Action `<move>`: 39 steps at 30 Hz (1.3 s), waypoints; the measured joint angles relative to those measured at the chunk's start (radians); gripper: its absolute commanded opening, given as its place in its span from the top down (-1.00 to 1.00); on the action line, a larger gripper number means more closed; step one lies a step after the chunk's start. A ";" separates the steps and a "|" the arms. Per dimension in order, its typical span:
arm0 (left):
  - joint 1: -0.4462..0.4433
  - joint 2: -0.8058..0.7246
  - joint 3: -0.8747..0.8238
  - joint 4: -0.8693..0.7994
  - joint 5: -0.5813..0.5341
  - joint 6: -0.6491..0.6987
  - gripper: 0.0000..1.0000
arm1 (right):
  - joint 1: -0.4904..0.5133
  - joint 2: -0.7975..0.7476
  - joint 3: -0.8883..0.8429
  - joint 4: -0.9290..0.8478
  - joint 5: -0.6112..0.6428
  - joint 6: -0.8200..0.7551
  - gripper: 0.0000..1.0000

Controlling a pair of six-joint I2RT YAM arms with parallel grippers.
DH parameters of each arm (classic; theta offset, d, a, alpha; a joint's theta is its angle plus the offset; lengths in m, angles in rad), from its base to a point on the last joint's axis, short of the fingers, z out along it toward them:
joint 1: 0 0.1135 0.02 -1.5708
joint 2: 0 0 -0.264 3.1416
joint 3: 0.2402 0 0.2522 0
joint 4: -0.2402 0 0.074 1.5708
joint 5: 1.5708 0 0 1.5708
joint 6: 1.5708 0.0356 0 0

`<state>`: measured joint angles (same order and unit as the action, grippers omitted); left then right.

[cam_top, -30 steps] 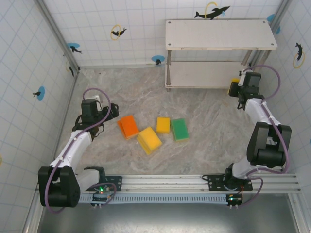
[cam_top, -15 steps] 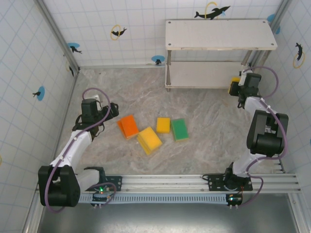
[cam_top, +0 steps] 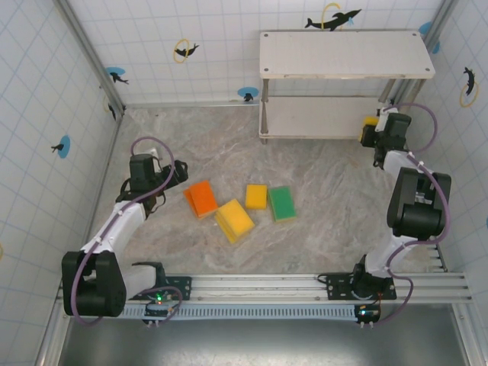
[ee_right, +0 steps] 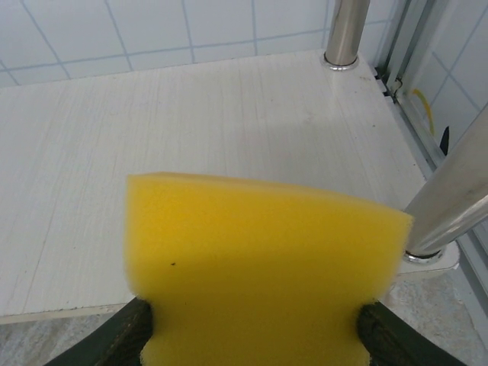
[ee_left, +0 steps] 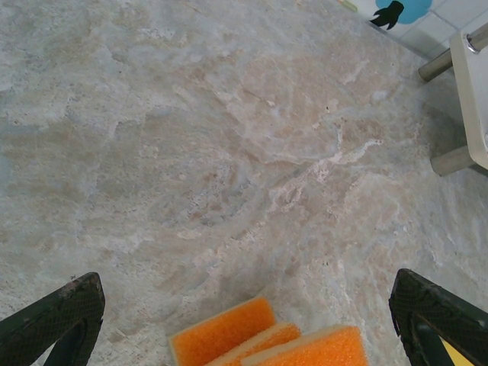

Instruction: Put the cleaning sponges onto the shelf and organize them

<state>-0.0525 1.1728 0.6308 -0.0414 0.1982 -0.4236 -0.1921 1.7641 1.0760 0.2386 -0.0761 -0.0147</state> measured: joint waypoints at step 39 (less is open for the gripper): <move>0.000 0.110 0.064 0.082 0.046 0.007 -0.95 | -0.006 0.113 0.122 0.047 -0.053 -0.046 -0.12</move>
<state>-0.0528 1.2831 0.6949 0.0406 0.2440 -0.4164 -0.1982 1.8774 1.1984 0.2859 -0.1295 -0.0608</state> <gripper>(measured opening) 0.976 0.562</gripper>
